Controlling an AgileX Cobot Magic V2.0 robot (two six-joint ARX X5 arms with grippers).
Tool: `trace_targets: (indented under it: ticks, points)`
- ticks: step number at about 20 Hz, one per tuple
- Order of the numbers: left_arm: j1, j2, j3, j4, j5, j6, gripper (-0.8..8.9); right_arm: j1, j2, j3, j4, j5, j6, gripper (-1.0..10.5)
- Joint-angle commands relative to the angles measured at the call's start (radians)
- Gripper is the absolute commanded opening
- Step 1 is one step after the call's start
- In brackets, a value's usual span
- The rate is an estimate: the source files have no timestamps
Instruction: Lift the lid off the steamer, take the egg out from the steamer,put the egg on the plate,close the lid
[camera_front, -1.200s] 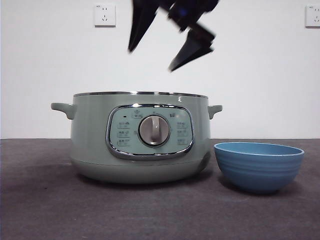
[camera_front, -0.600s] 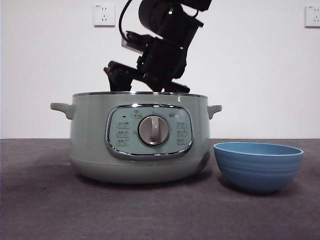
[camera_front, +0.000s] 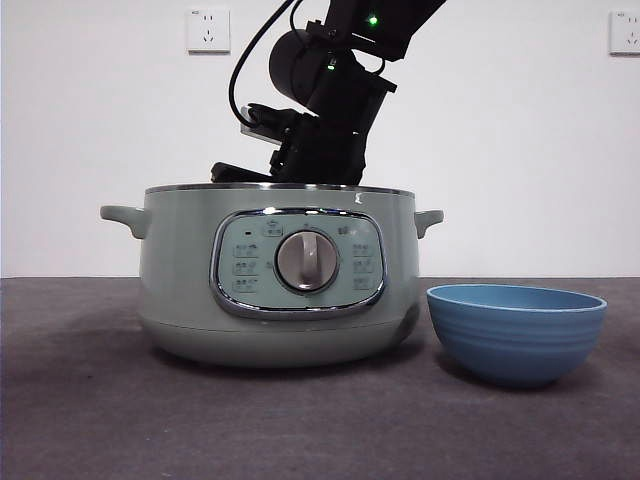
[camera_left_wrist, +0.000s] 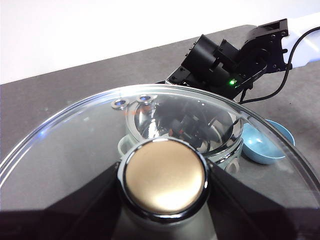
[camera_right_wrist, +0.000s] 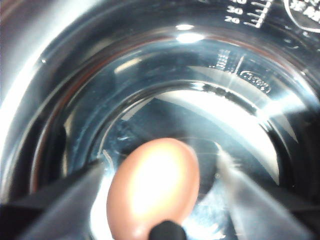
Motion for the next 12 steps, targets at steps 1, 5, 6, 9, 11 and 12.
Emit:
trace_targets:
  ticks: [1,5,6,9,11,12]
  points:
    - [0.002,-0.011,0.008,0.046,0.002,0.009,-0.08,0.003,0.029,0.001,-0.011,-0.005,0.026,3.0]
    - [0.002,-0.011,0.008,0.047,0.002,0.009,-0.08,0.003,0.029,0.001,-0.033,-0.011,0.025,0.8]
    - [0.002,-0.011,0.007,0.047,0.002,0.009,-0.08,0.003,0.029,0.001,-0.032,-0.011,0.024,0.2]
    - [0.002,-0.011,0.007,0.047,0.002,0.008,-0.08,0.003,0.003,0.001,0.013,-0.011,0.005,-0.2]
    - [0.002,-0.011,0.007,0.049,0.002,0.008,-0.08,0.003,-0.072,0.002,0.014,-0.007,-0.009,-0.2]
    - [0.002,-0.011,0.007,0.051,0.002,0.008,-0.08,0.003,-0.121,0.002,0.011,-0.004,-0.013,-0.2]
